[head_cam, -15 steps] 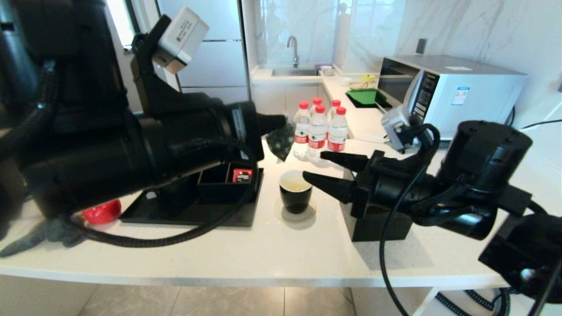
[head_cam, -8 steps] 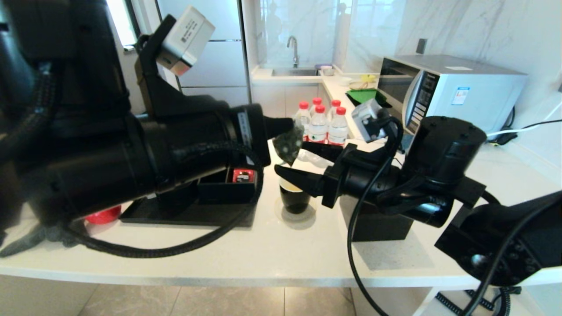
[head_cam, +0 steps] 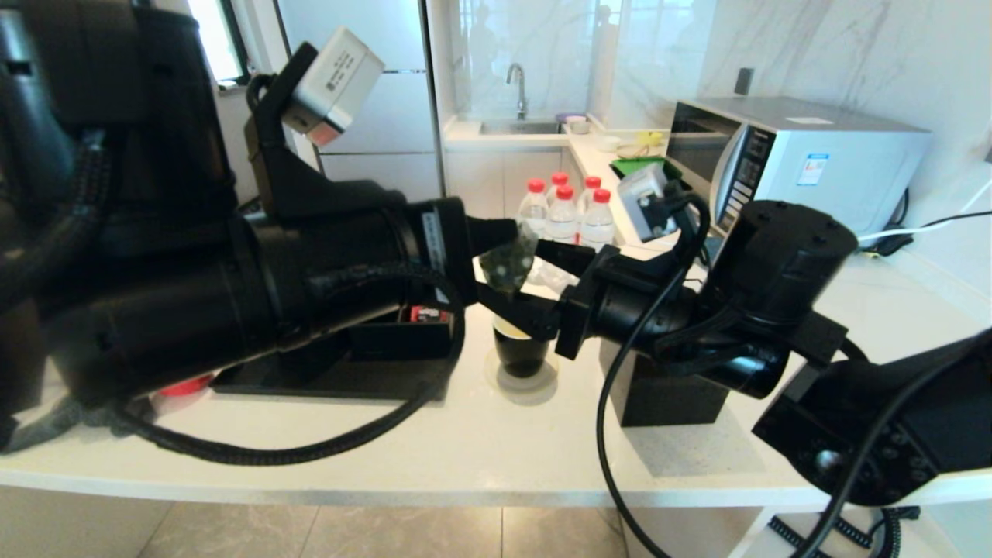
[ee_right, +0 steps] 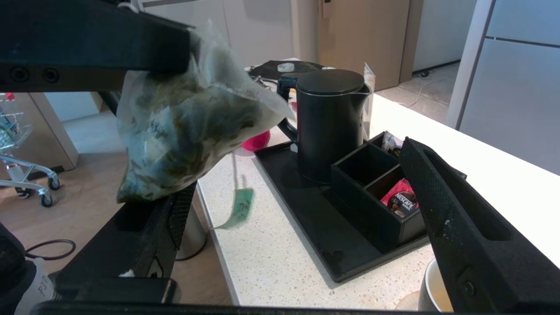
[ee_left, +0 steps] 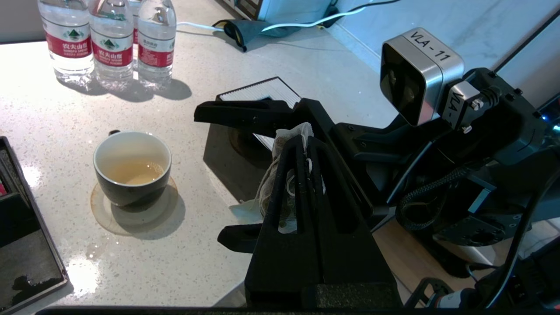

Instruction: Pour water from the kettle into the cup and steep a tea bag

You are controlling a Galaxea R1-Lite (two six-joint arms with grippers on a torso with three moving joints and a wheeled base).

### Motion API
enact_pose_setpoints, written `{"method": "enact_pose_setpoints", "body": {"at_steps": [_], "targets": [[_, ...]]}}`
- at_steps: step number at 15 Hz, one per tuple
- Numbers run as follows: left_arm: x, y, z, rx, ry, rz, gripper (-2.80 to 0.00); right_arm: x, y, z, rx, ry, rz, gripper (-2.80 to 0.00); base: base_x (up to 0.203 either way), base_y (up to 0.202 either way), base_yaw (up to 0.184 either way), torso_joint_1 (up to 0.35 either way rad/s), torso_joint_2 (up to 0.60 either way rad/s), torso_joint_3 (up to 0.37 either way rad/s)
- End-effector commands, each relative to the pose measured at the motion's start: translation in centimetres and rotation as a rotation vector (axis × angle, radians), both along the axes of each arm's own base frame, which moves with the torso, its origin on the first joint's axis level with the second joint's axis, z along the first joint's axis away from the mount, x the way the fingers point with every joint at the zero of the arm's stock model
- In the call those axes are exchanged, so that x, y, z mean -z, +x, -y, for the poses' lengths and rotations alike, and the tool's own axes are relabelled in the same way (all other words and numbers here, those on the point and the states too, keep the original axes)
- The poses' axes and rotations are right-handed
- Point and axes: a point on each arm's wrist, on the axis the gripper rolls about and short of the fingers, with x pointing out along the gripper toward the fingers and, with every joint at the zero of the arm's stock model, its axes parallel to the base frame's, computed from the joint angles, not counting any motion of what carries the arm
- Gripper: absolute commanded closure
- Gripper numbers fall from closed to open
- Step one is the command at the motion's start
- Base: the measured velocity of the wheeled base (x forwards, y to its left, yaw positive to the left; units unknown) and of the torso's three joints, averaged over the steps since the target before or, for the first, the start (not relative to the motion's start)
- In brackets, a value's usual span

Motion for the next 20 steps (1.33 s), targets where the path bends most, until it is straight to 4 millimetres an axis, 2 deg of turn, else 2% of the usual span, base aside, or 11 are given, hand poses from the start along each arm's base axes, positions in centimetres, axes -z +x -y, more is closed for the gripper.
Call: {"method": "enact_pose_setpoints", "body": {"at_steps": [1,7,15,16,20], "targets": [[0.0,0.0,0.0,-0.001,-0.003,0.0,0.0,-0.3,-0.2,0.0,-0.006,0.008,0.009,-2.8,0.0,0.0,0.0,0.0,0.0,0.0],[-0.1,0.0,-0.1,-0.006,-0.006,0.003,0.0,0.1,-1.5,-0.7,-0.046,-0.003,-0.003,-2.8,0.0,0.0,0.0,0.0,0.0,0.0],[-0.2,0.0,-0.2,-0.007,-0.008,0.005,0.0,0.4,-1.6,-0.8,-0.05,-0.009,-0.008,-2.8,0.0,0.0,0.0,0.0,0.0,0.0],[-0.2,0.0,-0.2,-0.007,-0.008,0.004,0.0,0.4,-1.6,-0.7,-0.05,-0.004,-0.004,0.0,0.0,0.0,0.0,0.0,0.0,0.0],[-0.2,0.0,-0.2,-0.007,-0.008,0.004,0.0,0.3,-1.6,-0.7,-0.05,0.0,-0.001,0.0,0.0,0.0,0.0,0.0,0.0,0.0]]}}
